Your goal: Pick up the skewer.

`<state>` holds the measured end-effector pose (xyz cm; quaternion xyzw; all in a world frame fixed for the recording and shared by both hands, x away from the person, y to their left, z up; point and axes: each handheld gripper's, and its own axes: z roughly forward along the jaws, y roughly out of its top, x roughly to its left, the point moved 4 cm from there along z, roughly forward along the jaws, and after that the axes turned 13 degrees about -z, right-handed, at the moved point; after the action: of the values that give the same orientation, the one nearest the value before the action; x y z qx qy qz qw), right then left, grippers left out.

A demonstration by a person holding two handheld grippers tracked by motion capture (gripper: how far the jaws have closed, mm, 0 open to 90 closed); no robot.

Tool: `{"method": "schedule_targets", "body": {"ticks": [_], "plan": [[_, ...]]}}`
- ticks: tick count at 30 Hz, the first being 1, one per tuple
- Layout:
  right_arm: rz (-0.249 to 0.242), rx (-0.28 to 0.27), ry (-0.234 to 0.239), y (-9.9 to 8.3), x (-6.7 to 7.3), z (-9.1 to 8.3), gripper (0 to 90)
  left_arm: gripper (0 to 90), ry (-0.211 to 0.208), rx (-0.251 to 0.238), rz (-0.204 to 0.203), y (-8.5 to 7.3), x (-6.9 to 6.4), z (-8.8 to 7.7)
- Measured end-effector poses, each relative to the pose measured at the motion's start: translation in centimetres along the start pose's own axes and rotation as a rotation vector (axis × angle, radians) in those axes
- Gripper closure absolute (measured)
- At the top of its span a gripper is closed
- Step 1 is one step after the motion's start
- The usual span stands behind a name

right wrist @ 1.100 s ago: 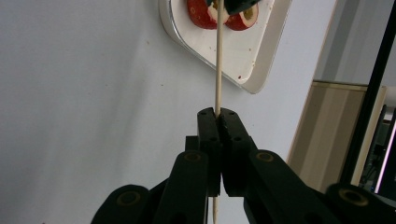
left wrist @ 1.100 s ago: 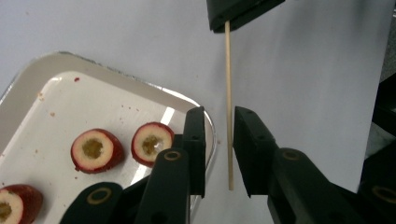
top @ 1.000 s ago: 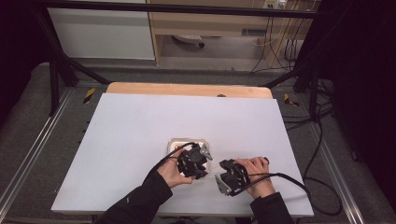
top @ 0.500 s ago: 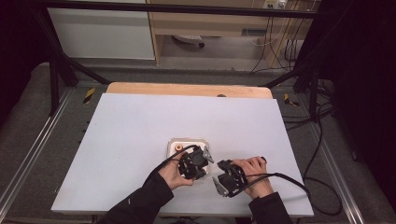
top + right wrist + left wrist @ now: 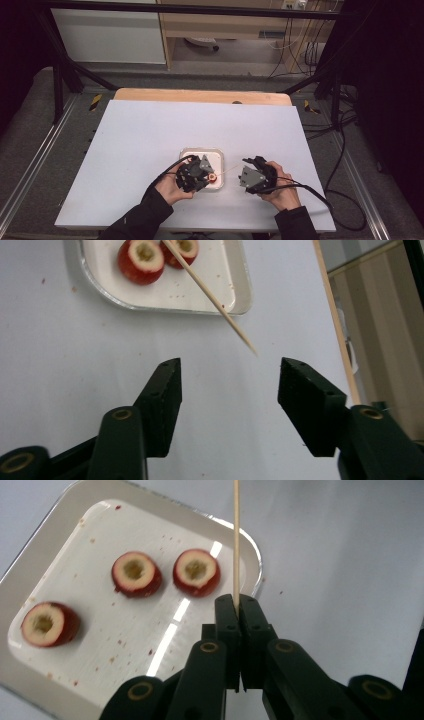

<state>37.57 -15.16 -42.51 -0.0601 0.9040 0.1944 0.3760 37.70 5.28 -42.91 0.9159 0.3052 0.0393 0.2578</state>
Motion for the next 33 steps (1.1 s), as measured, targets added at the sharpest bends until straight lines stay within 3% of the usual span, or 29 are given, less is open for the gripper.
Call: {"method": "schedule_targets", "body": {"ticks": [5,15,21,25,33], "plan": [[0.195,-0.010,0.022,-1.3,-0.1,0.2,33.2,88.6,0.008,-0.041,-0.042,-1.7,1.1,-0.8],[0.524,0.014,0.119,-2.6,0.0,0.8,22.5,88.5,0.032,-0.192,-0.134,-4.6,2.7,-2.7],[0.652,0.020,0.172,-2.3,-0.1,0.9,13.6,88.5,0.039,-0.276,-0.178,-6.2,3.6,-3.4],[0.730,0.018,0.207,-2.1,-0.3,1.1,8.7,88.5,0.038,-0.307,-0.203,-7.2,4.0,-3.7],[0.786,0.002,0.262,-0.3,-1.2,1.5,3.9,88.5,0.040,-0.360,-0.223,-8.5,4.5,-3.9]]}}
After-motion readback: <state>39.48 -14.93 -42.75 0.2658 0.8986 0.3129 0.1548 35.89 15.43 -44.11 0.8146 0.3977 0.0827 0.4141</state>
